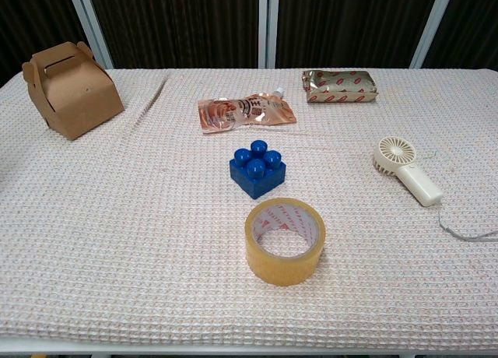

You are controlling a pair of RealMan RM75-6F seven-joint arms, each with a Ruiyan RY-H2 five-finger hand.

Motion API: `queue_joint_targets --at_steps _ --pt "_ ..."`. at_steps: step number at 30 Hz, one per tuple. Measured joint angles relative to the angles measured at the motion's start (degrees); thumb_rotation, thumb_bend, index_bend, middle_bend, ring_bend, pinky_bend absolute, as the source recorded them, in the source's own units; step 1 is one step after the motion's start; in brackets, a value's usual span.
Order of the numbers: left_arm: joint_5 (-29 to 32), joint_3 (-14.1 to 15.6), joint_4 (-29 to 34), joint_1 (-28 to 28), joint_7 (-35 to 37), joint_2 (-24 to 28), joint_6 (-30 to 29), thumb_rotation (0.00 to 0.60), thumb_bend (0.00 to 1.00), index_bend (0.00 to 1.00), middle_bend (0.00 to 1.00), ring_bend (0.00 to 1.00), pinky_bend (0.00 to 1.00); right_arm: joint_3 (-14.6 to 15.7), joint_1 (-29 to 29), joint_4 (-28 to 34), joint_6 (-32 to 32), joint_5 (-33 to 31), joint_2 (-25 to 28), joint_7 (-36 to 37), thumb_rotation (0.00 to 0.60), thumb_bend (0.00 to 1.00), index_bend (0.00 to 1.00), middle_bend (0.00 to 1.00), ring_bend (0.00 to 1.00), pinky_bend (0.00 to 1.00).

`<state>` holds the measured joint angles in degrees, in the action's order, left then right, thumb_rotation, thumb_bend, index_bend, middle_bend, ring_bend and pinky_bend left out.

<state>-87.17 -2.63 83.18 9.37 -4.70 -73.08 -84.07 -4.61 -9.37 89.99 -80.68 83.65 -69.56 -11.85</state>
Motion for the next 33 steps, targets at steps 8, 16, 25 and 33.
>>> queue_joint_targets --at_steps 8,16,25,33 --pt "-0.01 0.53 -0.26 -0.08 0.23 -0.12 0.57 0.600 0.00 0.10 0.09 0.00 0.10 0.34 -0.93 0.67 3.46 -2.02 -0.07 -2.61 0.600 1.00 0.00 0.05 0.01 0.02" --pt "0.17 0.57 -1.72 0.02 1.26 -0.70 1.03 0.600 0.00 0.10 0.09 0.00 0.11 0.36 -3.14 0.64 6.28 -2.78 -2.40 -7.30 0.600 1.00 0.00 0.54 0.59 0.61" --pt "0.89 0.61 -4.01 0.14 2.80 -1.40 2.02 0.600 0.00 0.10 0.09 0.00 0.11 -0.32 -7.41 -0.82 13.23 -6.52 -7.01 -12.92 0.600 1.00 0.00 0.91 0.83 0.75" --pt "1.45 0.58 -5.24 0.18 3.37 -1.55 2.60 0.600 0.00 0.10 0.09 0.00 0.11 -0.97 -11.69 -1.02 21.52 -17.55 -12.26 -20.06 0.600 1.00 0.00 0.91 0.83 0.75"
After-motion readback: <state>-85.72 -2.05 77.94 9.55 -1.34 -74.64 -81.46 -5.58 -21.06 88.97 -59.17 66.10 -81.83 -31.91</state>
